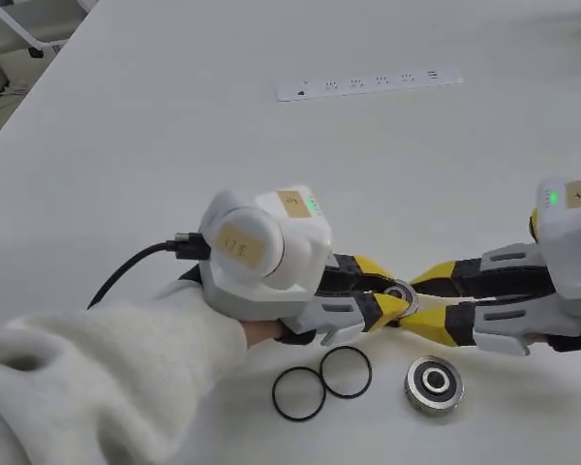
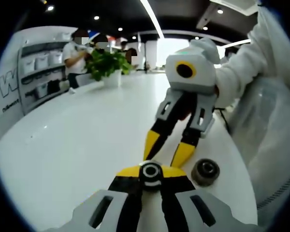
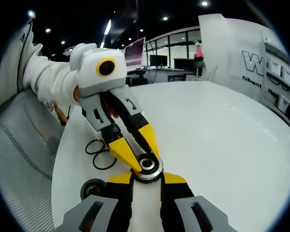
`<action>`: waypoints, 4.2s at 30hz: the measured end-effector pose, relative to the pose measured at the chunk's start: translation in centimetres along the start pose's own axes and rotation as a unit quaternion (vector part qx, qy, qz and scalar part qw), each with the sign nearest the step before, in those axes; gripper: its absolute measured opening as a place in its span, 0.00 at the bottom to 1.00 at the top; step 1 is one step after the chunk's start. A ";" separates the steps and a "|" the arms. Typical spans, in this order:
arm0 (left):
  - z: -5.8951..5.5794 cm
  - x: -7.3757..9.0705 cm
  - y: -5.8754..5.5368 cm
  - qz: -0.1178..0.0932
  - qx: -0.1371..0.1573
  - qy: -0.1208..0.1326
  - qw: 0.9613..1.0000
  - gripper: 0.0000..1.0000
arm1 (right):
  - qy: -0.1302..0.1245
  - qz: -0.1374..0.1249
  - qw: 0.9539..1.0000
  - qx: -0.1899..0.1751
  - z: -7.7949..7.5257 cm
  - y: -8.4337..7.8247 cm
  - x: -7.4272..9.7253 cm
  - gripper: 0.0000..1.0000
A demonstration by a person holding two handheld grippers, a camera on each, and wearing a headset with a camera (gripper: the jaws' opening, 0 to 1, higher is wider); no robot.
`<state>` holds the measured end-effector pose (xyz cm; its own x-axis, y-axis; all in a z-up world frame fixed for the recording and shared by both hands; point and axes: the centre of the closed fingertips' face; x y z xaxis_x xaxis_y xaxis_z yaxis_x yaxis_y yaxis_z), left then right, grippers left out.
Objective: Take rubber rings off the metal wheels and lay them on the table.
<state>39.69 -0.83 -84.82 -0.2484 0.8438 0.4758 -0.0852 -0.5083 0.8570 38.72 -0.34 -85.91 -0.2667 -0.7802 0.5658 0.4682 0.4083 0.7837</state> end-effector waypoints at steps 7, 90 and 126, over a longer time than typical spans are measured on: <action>0.0 0.1 0.0 0.002 -0.001 0.000 1.000 0.14 | -0.009 0.007 1.000 -0.005 -0.5 -0.4 0.3 0.02; -0.5 0.2 0.2 -0.001 -0.011 0.000 1.000 0.13 | -0.019 0.061 0.986 0.152 0.6 -1.5 0.4 0.00; -0.1 0.4 0.0 0.008 0.000 0.006 1.000 0.12 | -0.015 -0.027 0.998 -0.058 -1.1 -0.6 0.9 0.00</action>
<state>39.49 -0.48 -84.67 -0.2615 0.8337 0.4864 -0.0811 -0.5211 0.8496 39.08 -1.77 -86.20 -0.3179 -0.7842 0.5329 0.5468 0.3076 0.7787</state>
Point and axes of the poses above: the centre of the closed fingertips' face, and the gripper's own axes: x roughly backward along the fingers, z roughly to its left, y roughly out of its top, and after that the axes turned 14 degrees about -x, right-handed
